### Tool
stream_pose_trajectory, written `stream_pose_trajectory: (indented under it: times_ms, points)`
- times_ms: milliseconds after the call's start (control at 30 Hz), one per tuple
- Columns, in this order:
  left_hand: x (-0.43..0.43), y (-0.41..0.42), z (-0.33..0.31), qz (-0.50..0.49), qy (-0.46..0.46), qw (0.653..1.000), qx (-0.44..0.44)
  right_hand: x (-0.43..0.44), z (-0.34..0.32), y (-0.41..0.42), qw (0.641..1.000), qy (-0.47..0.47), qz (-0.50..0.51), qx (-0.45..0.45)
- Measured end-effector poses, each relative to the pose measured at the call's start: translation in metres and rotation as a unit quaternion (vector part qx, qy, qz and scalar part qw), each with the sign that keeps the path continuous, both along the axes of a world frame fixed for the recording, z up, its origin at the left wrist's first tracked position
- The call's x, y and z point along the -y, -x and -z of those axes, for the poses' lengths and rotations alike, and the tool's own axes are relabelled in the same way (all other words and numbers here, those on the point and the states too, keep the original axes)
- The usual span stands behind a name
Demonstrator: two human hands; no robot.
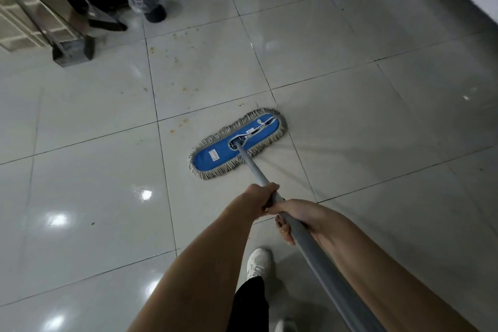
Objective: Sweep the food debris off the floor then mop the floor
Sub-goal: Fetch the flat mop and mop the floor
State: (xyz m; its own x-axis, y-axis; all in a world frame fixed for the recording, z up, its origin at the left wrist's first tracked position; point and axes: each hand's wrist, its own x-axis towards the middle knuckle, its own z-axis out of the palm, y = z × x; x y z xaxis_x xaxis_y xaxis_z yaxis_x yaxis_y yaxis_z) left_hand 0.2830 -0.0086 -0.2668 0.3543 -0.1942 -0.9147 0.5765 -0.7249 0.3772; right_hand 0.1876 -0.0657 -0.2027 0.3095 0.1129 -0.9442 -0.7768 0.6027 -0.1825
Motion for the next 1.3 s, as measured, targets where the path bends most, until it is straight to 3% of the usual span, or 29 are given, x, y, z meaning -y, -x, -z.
stream_pose_trajectory:
  times_ms: [167, 767, 1000, 1300]
  points:
    - [-0.037, 0.045, -0.01, 0.007, -0.013, 1.0, 0.014, -0.033, -0.002, 0.048, 1.0, -0.014, 0.006, 0.007]
    - [-0.174, 0.204, -0.016, -0.071, 0.015, 0.997, -0.007, -0.149, -0.003, 0.191, 0.993, -0.01, -0.117, 0.01]
    - [-0.189, 0.209, -0.02, -0.168, 0.113, 0.969, -0.144, -0.16, -0.003, 0.181, 0.99, 0.007, -0.138, -0.011]
    - [-0.192, 0.18, -0.009, -0.17, 0.12, 0.975, -0.081, -0.166, -0.006, 0.143, 0.986, 0.018, -0.16, -0.053]
